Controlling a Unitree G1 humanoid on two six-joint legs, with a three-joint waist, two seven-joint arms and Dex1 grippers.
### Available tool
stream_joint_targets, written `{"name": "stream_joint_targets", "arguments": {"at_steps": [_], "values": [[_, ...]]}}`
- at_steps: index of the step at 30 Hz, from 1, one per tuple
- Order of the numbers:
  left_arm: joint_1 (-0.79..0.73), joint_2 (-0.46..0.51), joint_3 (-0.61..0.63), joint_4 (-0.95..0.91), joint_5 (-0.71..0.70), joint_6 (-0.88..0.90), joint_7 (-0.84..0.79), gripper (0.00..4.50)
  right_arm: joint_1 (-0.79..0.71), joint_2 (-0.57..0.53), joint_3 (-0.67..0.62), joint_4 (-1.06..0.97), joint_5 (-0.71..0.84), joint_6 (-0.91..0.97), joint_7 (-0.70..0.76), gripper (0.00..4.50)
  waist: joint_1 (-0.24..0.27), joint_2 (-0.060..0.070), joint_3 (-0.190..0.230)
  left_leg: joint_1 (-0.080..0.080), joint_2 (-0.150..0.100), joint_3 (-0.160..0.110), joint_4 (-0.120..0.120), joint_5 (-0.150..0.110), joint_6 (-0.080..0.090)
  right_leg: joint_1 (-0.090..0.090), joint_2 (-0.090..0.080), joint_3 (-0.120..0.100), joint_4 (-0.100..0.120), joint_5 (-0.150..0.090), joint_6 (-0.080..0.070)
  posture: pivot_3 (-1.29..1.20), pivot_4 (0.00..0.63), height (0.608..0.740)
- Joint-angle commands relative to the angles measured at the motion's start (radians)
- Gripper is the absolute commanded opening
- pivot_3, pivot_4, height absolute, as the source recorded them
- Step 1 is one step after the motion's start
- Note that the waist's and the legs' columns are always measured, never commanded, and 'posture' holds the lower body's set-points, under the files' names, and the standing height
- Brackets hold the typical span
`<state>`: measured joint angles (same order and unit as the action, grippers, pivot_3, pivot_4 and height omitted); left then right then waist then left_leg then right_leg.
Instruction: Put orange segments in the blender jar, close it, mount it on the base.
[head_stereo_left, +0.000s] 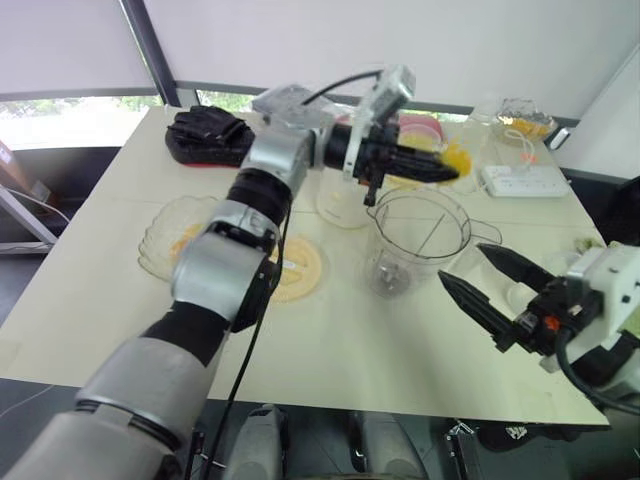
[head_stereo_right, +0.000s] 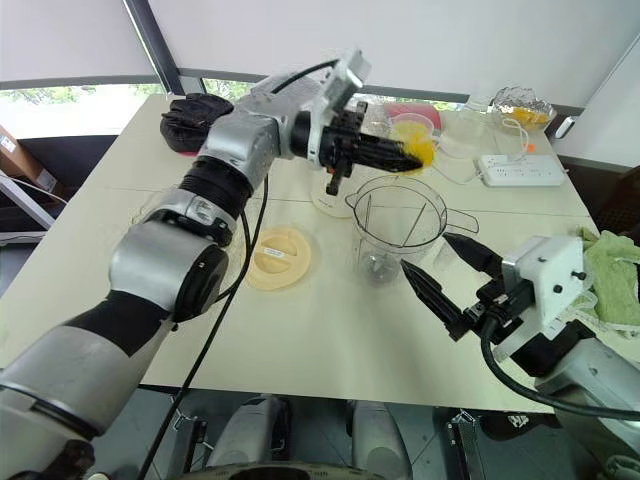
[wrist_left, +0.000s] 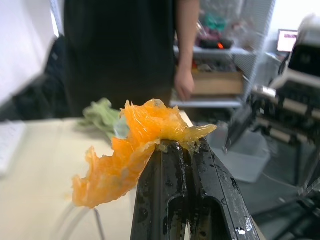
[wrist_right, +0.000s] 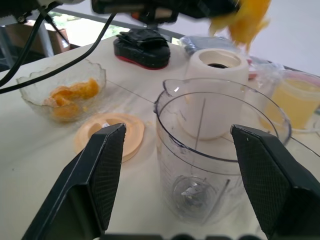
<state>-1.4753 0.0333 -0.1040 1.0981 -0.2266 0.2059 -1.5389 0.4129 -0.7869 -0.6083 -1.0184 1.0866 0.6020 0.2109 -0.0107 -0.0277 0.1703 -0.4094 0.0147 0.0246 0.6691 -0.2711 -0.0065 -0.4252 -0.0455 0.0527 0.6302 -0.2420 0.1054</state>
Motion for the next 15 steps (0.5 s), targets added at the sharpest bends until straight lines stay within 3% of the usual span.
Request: {"name": "stream_joint_targets", "arguments": {"at_steps": [1, 7, 8, 11, 15], "values": [[0.004, -0.02, -0.017, 0.013, 0.036, -0.016, -0.015, 0.04, 0.035, -0.03, -0.038, -0.029, 0.027, -0.072, -0.022, 3.52, -0.001, 0.0, 0.0, 0.0, 0.0, 0.0, 0.0, 0.0, 0.0, 0.0, 0.0, 0.0, 0.0, 0.0, 0.0, 0.0, 0.15, 0.74], [0.044, -0.026, -0.048, 0.028, 0.09, -0.024, -0.051, 0.04, 0.098, -0.075, -0.029, -0.029, 0.039, -0.141, -0.053, 3.52, 0.0, 0.0, 0.0, 0.0, 0.0, 0.0, 0.0, 0.0, 0.0, 0.0, 0.0, 0.0, 0.0, 0.0, 0.0, 0.0, 0.15, 0.74], [0.049, -0.026, -0.05, 0.027, 0.096, -0.027, -0.055, 0.28, 0.104, -0.081, -0.026, -0.029, 0.04, -0.15, -0.059, 3.52, 0.0, 0.0, 0.0, 0.0, 0.0, 0.0, 0.0, 0.0, 0.0, 0.0, 0.0, 0.0, 0.0, 0.0, 0.0, 0.0, 0.15, 0.74], [0.055, -0.023, -0.047, 0.025, 0.107, -0.03, -0.06, 1.31, 0.119, -0.1, -0.014, -0.029, 0.045, -0.176, -0.075, 3.52, 0.001, -0.001, 0.0, 0.0, 0.0, 0.0, 0.0, 0.0, 0.0, 0.0, 0.0, 0.0, 0.0, 0.0, 0.0, 0.0, 0.15, 0.74], [0.052, -0.01, -0.034, 0.011, 0.107, -0.03, -0.068, 3.41, 0.146, -0.116, -0.006, -0.029, 0.048, -0.204, -0.087, 3.52, 0.001, -0.001, 0.0, 0.0, 0.0, 0.0, 0.0, 0.0, 0.0, 0.0, 0.0, 0.0, 0.0, 0.0, 0.0, 0.0, 0.15, 0.74]]}}
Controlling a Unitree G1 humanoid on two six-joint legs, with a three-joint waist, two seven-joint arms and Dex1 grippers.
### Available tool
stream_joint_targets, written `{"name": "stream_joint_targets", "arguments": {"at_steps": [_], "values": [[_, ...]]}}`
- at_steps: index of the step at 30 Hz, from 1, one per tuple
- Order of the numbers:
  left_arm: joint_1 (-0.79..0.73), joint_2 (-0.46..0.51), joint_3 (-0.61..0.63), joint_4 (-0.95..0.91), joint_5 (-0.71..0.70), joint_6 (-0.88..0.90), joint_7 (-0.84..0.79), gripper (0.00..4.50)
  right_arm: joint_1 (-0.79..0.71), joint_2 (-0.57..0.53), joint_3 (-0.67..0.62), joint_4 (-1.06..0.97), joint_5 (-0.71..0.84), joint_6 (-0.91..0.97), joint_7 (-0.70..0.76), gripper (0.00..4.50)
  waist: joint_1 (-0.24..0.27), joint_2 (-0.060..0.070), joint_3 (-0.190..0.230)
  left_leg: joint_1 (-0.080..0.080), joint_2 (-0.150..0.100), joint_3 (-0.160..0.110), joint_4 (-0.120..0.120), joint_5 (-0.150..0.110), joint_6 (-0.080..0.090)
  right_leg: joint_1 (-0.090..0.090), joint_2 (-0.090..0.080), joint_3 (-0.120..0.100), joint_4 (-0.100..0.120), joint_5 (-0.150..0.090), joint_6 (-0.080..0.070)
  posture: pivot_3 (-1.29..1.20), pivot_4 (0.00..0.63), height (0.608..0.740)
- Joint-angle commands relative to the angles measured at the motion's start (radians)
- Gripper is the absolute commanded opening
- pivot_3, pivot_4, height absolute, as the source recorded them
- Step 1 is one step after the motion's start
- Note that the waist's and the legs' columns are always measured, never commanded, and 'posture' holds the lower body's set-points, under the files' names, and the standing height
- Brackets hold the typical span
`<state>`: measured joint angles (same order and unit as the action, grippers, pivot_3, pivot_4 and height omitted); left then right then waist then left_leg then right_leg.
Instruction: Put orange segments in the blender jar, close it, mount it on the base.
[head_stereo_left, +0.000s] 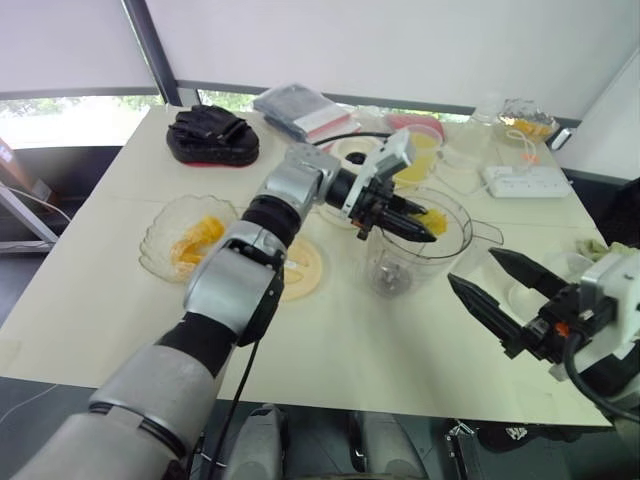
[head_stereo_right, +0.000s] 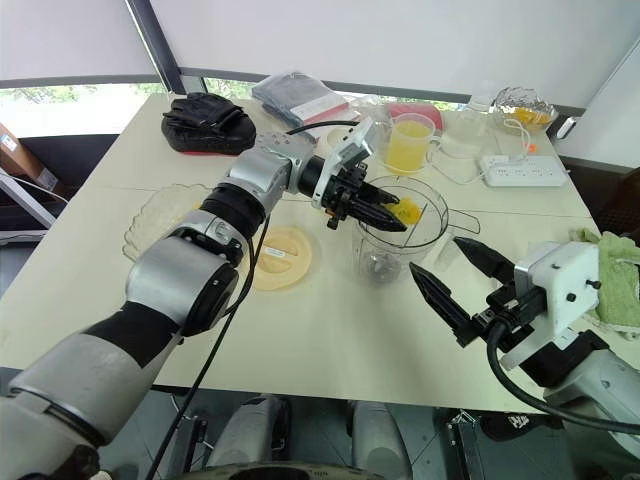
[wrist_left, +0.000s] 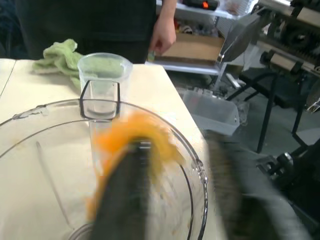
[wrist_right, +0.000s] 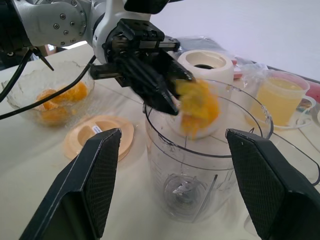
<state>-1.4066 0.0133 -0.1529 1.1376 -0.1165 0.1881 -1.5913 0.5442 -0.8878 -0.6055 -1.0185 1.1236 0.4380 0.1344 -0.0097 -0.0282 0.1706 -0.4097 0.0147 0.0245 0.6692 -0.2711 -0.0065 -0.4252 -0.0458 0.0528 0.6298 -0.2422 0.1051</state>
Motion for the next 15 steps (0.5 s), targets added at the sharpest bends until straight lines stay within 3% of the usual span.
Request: {"name": "stream_joint_targets", "arguments": {"at_steps": [1, 2, 10, 15], "values": [[-0.016, 0.012, 0.016, -0.033, -0.004, -0.016, -0.017, 3.72, 0.02, -0.017, -0.007, -0.029, 0.01, -0.046, -0.012, 3.52, 0.0, 0.0, 0.0, 0.0, 0.0, 0.0, 0.0, 0.0, 0.0, 0.0, 0.0, 0.0, 0.0, 0.0, 0.0, 0.0, 0.15, 0.74], [-0.018, 0.017, 0.021, -0.033, -0.007, -0.014, -0.01, 4.29, 0.024, -0.02, -0.004, -0.029, 0.011, -0.051, -0.016, 3.52, 0.0, 0.0, 0.0, 0.0, 0.0, 0.0, 0.0, 0.0, 0.0, 0.0, 0.0, 0.0, 0.0, 0.0, 0.0, 0.0, 0.15, 0.74], [-0.021, 0.058, 0.079, -0.064, -0.028, -0.08, 0.067, 4.29, 0.069, -0.021, 0.001, -0.029, -0.007, -0.079, -0.027, 3.52, 0.001, 0.0, 0.0, 0.0, 0.0, 0.0, 0.0, 0.0, 0.0, 0.0, 0.0, 0.0, 0.0, 0.0, 0.0, 0.0, 0.15, 0.74], [0.038, 0.132, 0.135, -0.179, -0.065, -0.162, 0.095, 4.29, 0.155, 0.018, -0.002, -0.029, -0.053, -0.115, -0.026, 3.52, -0.001, 0.0, 0.0, 0.0, 0.0, 0.0, 0.0, 0.0, 0.0, 0.0, 0.0, 0.0, 0.0, 0.0, 0.001, 0.0, 0.15, 0.74]]}}
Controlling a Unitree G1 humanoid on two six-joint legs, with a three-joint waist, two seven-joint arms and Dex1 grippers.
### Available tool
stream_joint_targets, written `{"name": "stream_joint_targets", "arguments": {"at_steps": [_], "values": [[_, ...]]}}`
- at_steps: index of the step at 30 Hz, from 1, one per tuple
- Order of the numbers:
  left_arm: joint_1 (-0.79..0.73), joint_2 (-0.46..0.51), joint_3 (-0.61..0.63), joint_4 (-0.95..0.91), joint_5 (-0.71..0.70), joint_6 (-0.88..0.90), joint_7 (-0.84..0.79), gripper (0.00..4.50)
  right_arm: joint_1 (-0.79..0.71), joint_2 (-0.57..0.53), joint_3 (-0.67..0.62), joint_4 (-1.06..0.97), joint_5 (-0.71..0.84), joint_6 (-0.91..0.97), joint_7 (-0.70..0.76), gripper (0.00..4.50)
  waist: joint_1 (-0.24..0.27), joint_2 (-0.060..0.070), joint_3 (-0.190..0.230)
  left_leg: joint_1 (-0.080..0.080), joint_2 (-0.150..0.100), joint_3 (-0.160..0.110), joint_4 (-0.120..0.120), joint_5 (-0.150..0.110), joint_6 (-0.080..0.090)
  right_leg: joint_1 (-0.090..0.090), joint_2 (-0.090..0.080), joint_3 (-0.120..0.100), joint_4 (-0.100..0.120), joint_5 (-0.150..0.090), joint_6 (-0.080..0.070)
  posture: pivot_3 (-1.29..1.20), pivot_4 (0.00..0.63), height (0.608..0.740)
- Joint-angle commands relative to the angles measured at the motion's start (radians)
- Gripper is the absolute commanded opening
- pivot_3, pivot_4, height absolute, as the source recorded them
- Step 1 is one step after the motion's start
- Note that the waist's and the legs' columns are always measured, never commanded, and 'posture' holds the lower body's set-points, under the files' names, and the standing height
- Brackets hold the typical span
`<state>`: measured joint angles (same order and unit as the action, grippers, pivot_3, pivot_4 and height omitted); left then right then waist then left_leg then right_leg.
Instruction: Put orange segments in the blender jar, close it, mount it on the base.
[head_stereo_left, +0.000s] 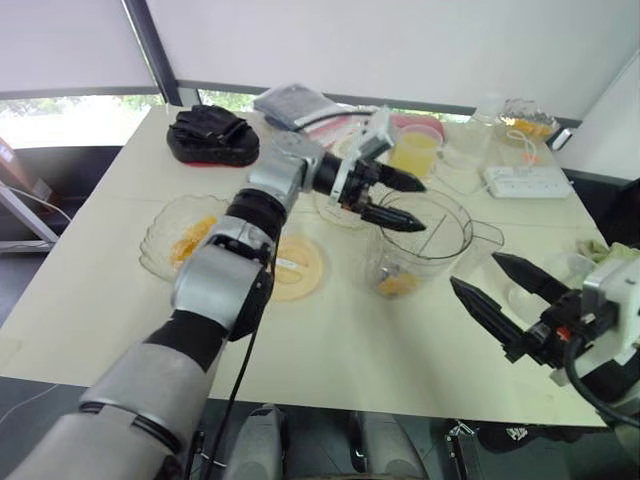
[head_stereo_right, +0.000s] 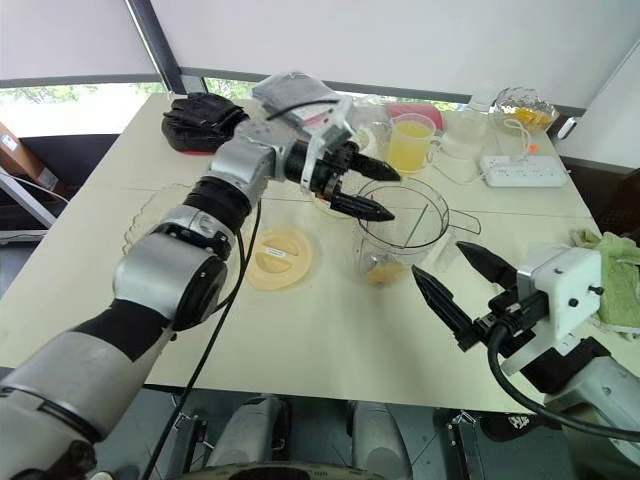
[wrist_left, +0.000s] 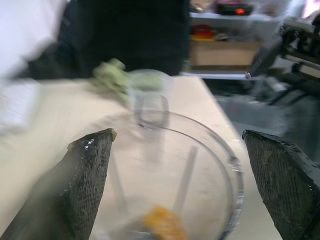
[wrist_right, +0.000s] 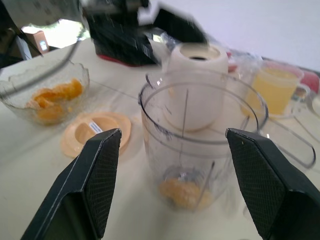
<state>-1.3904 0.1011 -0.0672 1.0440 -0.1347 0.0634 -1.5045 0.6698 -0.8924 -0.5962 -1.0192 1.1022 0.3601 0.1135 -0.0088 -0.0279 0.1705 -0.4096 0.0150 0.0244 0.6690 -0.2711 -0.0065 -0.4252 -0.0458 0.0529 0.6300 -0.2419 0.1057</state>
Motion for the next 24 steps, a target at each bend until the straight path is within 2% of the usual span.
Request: {"name": "stream_joint_targets", "arguments": {"at_steps": [1, 6, 14, 24], "values": [[0.042, 0.065, 0.059, -0.116, -0.053, -0.038, 0.016, 4.29, 0.042, 0.034, -0.007, -0.028, -0.049, -0.042, -0.009, 3.52, -0.004, 0.0, 0.0, 0.0, 0.001, 0.0, 0.0, 0.0, 0.0, 0.0, 0.0, 0.0, 0.0, 0.0, 0.0, 0.0, 0.15, 0.74], [0.178, 0.108, 0.055, -0.278, -0.033, -0.053, 0.166, 4.29, 0.091, 0.138, -0.026, -0.028, -0.163, -0.04, 0.003, 3.52, 0.001, 0.001, -0.001, 0.002, 0.001, -0.001, 0.0, 0.0, 0.0, 0.0, 0.0, 0.001, 0.001, 0.0, 0.0, 0.0, 0.15, 0.74], [0.528, 0.153, -0.045, -0.565, -0.01, -0.007, 0.23, 4.29, 0.02, 0.374, -0.02, 0.098, -0.455, -0.087, -0.047, 3.52, 0.017, 0.002, -0.001, 0.002, 0.001, 0.0, 0.001, 0.0, 0.0, 0.001, -0.001, 0.002, 0.001, 0.0, 0.0, 0.0, 0.15, 0.74], [0.721, 0.101, -0.158, -0.767, -0.009, 0.05, 0.332, 4.29, 0.005, 0.547, -0.071, 0.151, -0.547, -0.052, -0.11, 3.52, 0.02, 0.007, -0.004, 0.002, 0.001, 0.0, 0.002, 0.0, 0.0, 0.002, -0.001, 0.002, 0.001, 0.0, -0.001, 0.0, 0.15, 0.74]]}}
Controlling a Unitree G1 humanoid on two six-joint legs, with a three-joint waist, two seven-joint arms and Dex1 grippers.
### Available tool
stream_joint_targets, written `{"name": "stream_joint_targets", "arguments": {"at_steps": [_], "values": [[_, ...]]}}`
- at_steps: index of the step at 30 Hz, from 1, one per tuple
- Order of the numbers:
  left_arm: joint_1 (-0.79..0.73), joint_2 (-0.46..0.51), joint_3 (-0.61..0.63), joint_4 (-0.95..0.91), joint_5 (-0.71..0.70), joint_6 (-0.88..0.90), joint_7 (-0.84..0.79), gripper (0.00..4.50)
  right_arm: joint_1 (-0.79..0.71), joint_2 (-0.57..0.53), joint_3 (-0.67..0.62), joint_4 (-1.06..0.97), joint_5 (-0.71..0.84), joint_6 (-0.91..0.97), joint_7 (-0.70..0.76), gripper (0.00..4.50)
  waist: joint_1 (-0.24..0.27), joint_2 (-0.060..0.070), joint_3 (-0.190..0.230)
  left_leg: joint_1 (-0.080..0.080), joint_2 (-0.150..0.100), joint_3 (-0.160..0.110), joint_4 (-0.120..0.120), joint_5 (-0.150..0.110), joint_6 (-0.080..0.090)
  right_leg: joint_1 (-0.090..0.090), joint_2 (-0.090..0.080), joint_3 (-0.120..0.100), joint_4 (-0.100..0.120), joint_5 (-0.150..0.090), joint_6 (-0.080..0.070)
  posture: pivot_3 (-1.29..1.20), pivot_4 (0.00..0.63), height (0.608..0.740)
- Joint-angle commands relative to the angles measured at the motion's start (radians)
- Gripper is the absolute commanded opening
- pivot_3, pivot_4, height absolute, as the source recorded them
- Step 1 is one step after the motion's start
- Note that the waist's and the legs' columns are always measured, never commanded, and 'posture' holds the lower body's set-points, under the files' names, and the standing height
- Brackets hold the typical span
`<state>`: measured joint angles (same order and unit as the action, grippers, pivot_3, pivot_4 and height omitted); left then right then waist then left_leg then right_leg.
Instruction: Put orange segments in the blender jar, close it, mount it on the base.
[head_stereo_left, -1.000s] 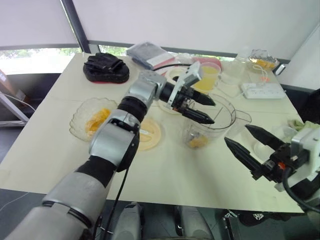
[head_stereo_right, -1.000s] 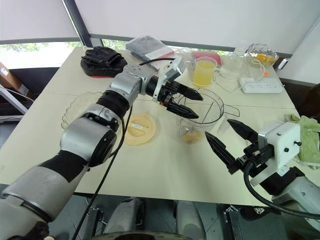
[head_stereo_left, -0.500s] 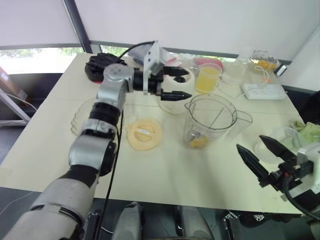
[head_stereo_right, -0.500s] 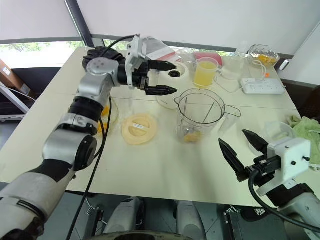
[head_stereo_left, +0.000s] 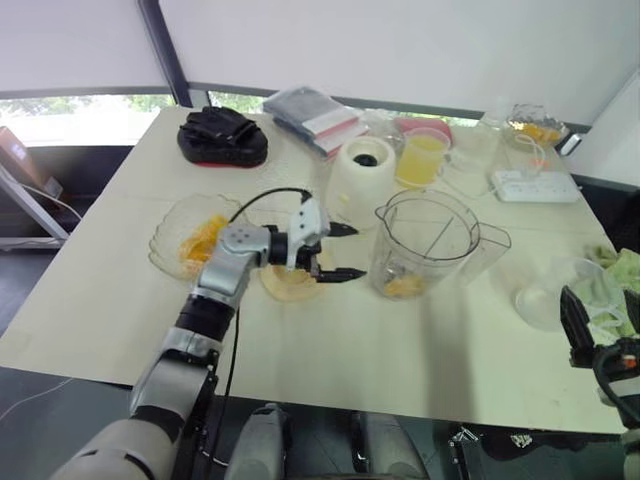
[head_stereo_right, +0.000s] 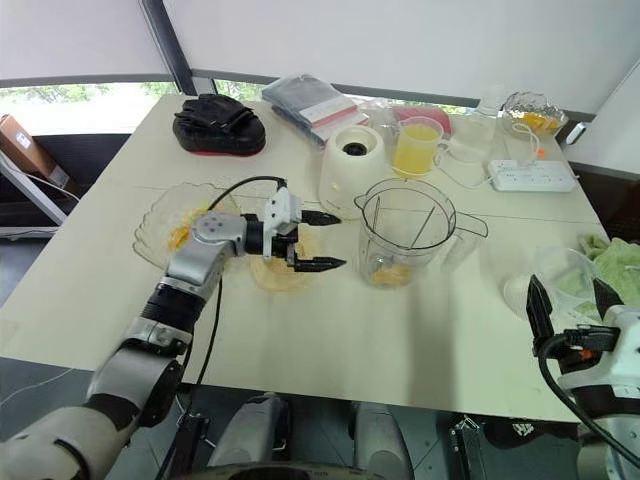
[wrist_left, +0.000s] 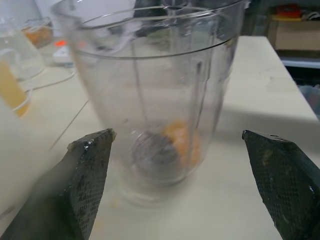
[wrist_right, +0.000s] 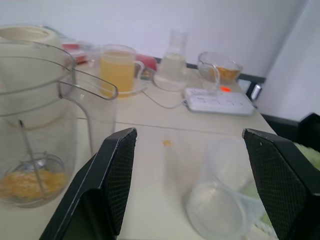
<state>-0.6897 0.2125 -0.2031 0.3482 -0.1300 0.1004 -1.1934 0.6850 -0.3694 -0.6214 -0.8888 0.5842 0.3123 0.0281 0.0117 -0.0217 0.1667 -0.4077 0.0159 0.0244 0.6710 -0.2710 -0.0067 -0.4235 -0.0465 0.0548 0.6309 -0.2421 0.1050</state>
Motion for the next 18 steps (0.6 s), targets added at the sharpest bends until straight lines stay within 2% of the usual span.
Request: {"name": "stream_joint_targets", "arguments": {"at_steps": [1, 8, 18], "values": [[0.03, -0.013, -0.028, -0.083, -0.015, 0.017, 0.027, 4.29, -0.021, 0.036, -0.052, 0.039, -0.036, 0.0, -0.036, 3.52, -0.002, 0.001, -0.001, 0.0, 0.0, 0.0, 0.0, 0.0, 0.0, 0.0, 0.0, 0.0, 0.0, 0.0, 0.0, 0.0, 0.15, 0.74], [0.065, -0.013, -0.042, -0.13, -0.016, 0.043, 0.08, 4.29, -0.131, 0.068, -0.095, 0.193, -0.029, 0.075, -0.105, 3.52, -0.005, 0.004, -0.002, 0.001, 0.0, 0.0, 0.0, 0.0, 0.0, 0.001, 0.0, 0.0, 0.0, 0.0, -0.001, 0.0, 0.15, 0.74], [0.093, 0.016, -0.045, -0.189, -0.031, 0.074, 0.114, 4.29, -0.32, 0.034, -0.105, 0.451, -0.082, 0.144, -0.136, 3.52, -0.007, 0.009, -0.005, 0.001, 0.0, 0.0, 0.0, 0.0, 0.0, 0.001, 0.0, 0.0, 0.0, 0.0, -0.001, 0.0, 0.15, 0.74]]}}
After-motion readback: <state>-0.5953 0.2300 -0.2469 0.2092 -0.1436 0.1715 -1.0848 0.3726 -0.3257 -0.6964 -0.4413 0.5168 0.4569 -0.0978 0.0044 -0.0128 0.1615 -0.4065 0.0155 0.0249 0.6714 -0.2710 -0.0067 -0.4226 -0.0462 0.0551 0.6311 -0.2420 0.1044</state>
